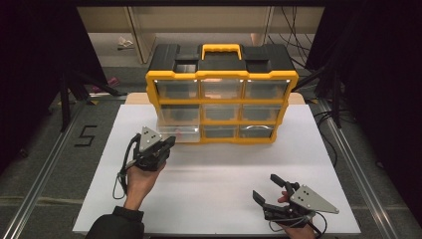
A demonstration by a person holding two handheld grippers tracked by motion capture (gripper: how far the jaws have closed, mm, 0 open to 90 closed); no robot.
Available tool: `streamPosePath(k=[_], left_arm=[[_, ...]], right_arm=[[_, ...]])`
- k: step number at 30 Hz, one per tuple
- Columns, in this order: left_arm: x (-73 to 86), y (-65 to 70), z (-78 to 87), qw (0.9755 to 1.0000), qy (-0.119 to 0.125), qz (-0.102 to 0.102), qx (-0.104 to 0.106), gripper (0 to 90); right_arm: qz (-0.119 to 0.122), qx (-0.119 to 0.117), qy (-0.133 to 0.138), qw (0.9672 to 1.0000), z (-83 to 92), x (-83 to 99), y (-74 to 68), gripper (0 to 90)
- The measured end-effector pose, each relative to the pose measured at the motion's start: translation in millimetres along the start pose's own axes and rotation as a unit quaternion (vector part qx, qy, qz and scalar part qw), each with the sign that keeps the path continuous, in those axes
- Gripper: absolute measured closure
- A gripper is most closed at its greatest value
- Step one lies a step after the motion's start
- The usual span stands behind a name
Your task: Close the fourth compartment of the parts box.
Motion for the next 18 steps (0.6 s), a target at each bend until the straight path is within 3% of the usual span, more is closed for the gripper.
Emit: streamPosePath(k=[18], left_arm=[[-1.6,-1.7,-6.3,1.0,0.003,0.001,-0.003,89.6]], right_arm=[[0.001,0.001,-0.001,1.0,-0.3,0.1,0.1,21.2]])
Point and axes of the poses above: each handheld gripper's, and its own axes: z roughly backward along the jaws, x roughly out of its underside, y roughly to its right, the point moved 8 cm from there along -z, roughly forward along the jaws, and after that the axes turned 6 degrees about z, right-handed, at the moved point
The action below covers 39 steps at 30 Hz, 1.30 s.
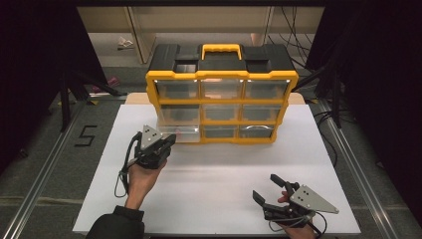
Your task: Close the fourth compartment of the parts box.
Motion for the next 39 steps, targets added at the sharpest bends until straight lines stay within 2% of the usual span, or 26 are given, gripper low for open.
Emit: streamPosePath(k=[39], left_arm=[[-3.0,-2.0,-10.2,1.0,0.005,0.002,-0.006,89.7]], right_arm=[[0.002,0.0,-0.002,1.0,-0.1,0.3,-0.4,21.2]])
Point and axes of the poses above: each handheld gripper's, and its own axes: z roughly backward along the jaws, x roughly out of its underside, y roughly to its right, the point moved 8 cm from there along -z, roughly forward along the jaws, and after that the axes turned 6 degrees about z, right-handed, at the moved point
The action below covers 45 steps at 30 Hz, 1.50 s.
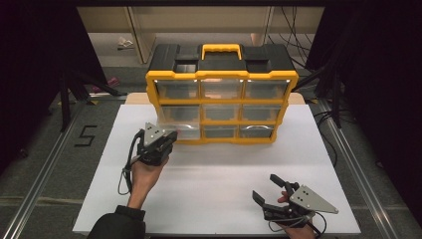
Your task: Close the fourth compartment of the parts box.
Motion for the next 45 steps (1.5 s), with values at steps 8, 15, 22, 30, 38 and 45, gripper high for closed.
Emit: streamPosePath(k=[8,15,22,30,38,45], left_arm=[[-1.1,-0.7,-2.8,1.0,0.003,0.002,0.0,89.7],[-2.3,-2.2,-5.8,1.0,0.005,0.005,-0.002,89.7],[-2.9,-3.3,-9.2,0.9999,0.009,0.008,-0.002,89.7],[-4.1,-4.5,-12.3,0.9999,0.014,0.008,-0.003,89.7],[-6.0,-4.9,-15.2,0.9998,0.019,0.01,-0.003,89.8],[-6.8,-5.8,-17.2,0.9998,0.02,0.008,-0.004,89.8]], right_arm=[[0.0,0.0,-0.001,1.0,-0.1,0.3,-0.2,21.3],[-0.001,-0.001,-0.001,1.0,-0.5,0.4,-0.2,21.2],[-0.001,0.0,-0.002,1.0,-0.5,0.7,0.1,21.2],[-0.002,-0.001,0.0,1.0,-0.9,0.7,0.1,21.2],[-0.002,0.0,0.0,1.0,-0.8,0.7,0.4,21.2],[-0.002,0.0,-0.001,1.0,-0.8,0.8,0.3,21.2]])
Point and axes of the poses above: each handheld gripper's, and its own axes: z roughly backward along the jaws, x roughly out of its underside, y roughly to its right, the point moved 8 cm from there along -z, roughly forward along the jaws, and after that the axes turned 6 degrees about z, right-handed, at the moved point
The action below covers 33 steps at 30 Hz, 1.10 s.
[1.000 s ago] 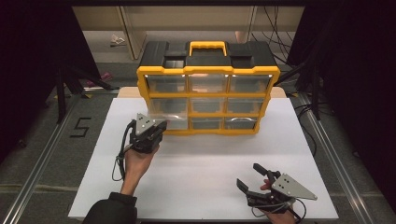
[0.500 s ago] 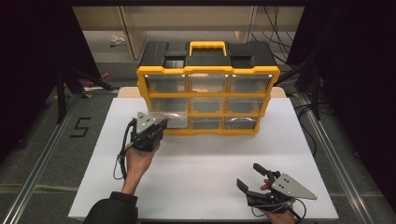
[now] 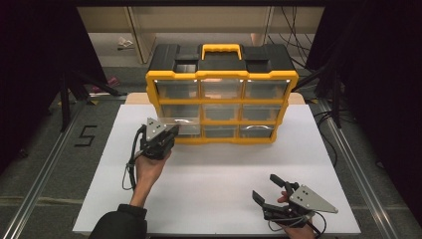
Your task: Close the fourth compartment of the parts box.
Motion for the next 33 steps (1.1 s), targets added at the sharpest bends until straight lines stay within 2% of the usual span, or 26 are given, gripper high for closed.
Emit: streamPosePath(k=[13,21,33], left_arm=[[-2.0,-2.9,-6.1,1.0,0.003,0.0,-0.003,89.7],[-4.1,-4.6,-8.2,0.9998,0.006,0.017,0.01,89.7],[-6.2,-7.1,-12.2,0.9996,0.01,0.022,0.011,89.7]], right_arm=[[0.001,0.001,-0.002,1.0,0.1,0.3,-0.1,21.2],[0.001,0.0,-0.002,1.0,0.0,0.4,-0.3,21.2],[0.001,0.001,-0.001,1.0,0.2,0.0,-0.5,21.2]])
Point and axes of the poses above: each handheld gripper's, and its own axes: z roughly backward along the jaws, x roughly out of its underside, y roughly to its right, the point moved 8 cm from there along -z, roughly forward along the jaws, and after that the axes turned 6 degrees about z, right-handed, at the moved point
